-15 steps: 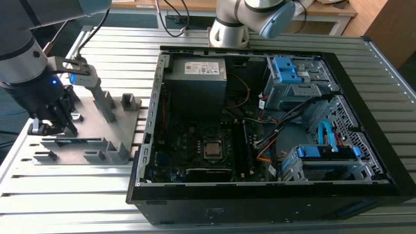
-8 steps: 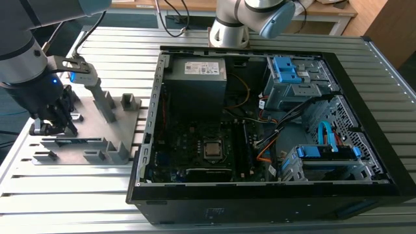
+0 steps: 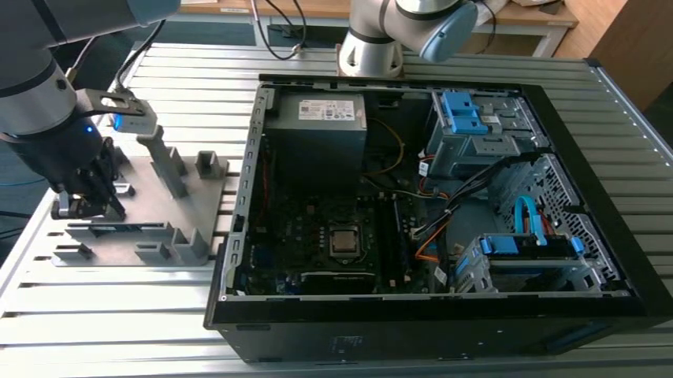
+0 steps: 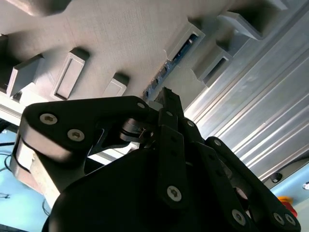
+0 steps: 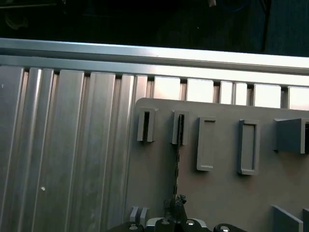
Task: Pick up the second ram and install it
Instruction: 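Pick up the second ram and move it above second insertion slot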
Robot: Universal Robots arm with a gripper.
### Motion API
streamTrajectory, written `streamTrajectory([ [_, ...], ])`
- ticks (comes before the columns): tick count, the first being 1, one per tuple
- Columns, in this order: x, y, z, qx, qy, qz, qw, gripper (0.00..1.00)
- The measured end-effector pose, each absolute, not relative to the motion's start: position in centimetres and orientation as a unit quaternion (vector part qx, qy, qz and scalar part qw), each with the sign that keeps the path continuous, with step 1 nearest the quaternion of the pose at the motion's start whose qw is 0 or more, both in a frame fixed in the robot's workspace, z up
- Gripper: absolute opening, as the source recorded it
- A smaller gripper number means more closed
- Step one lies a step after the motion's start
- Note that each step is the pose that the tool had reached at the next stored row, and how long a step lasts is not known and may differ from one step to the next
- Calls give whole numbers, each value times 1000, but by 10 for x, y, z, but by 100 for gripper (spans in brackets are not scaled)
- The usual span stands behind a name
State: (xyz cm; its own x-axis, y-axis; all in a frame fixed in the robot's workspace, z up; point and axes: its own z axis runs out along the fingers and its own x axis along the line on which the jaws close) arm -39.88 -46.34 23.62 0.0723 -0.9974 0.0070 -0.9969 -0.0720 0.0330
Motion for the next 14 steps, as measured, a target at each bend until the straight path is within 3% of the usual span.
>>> streamTrajectory([
  [14, -399, -463, 236, 768, -640, -8, 15, 10],
])
